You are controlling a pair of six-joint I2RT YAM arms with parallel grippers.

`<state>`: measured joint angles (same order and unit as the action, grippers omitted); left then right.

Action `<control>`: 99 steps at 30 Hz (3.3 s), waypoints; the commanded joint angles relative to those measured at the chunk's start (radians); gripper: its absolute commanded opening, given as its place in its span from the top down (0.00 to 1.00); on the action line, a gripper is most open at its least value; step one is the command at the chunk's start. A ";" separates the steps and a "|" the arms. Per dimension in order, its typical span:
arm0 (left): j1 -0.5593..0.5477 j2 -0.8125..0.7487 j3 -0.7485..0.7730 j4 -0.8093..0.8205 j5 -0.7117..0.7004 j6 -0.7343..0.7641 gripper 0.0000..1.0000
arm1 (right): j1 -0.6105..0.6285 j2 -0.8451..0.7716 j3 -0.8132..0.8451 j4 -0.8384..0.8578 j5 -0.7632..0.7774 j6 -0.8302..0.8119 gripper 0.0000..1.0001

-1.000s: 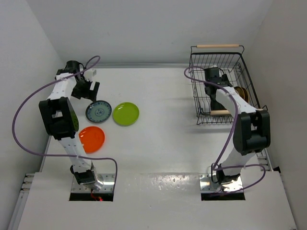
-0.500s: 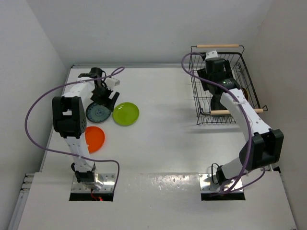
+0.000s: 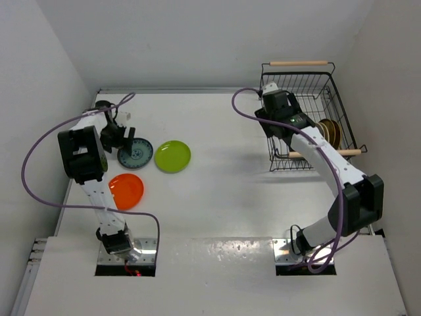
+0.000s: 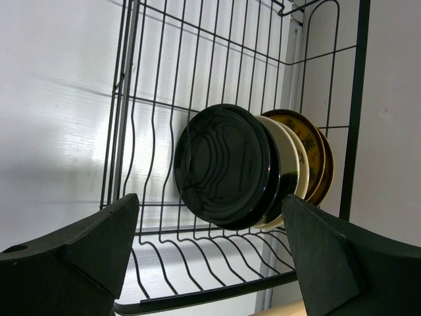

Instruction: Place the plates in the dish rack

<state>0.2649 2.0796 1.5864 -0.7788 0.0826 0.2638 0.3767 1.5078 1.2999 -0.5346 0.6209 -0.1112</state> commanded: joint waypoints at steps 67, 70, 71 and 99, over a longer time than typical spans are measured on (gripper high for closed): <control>-0.372 -0.217 0.224 -0.079 -0.253 -0.055 0.00 | 0.033 0.012 0.151 0.180 0.370 -0.075 1.00; -0.363 -0.205 0.149 -0.070 -0.270 -0.035 0.00 | -0.047 0.038 0.135 0.013 0.231 0.043 1.00; -0.363 -0.205 0.132 -0.070 -0.289 -0.025 0.00 | -0.083 0.048 0.121 -0.001 0.182 0.089 1.00; -0.191 -0.196 -0.074 -0.125 -0.239 0.141 0.00 | -0.193 0.210 -0.033 0.028 -0.009 0.180 0.54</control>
<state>0.0380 1.8835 1.5150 -0.8837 -0.1646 0.3771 0.1890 1.7218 1.2053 -0.4736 0.6270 0.0799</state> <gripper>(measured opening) 0.995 0.368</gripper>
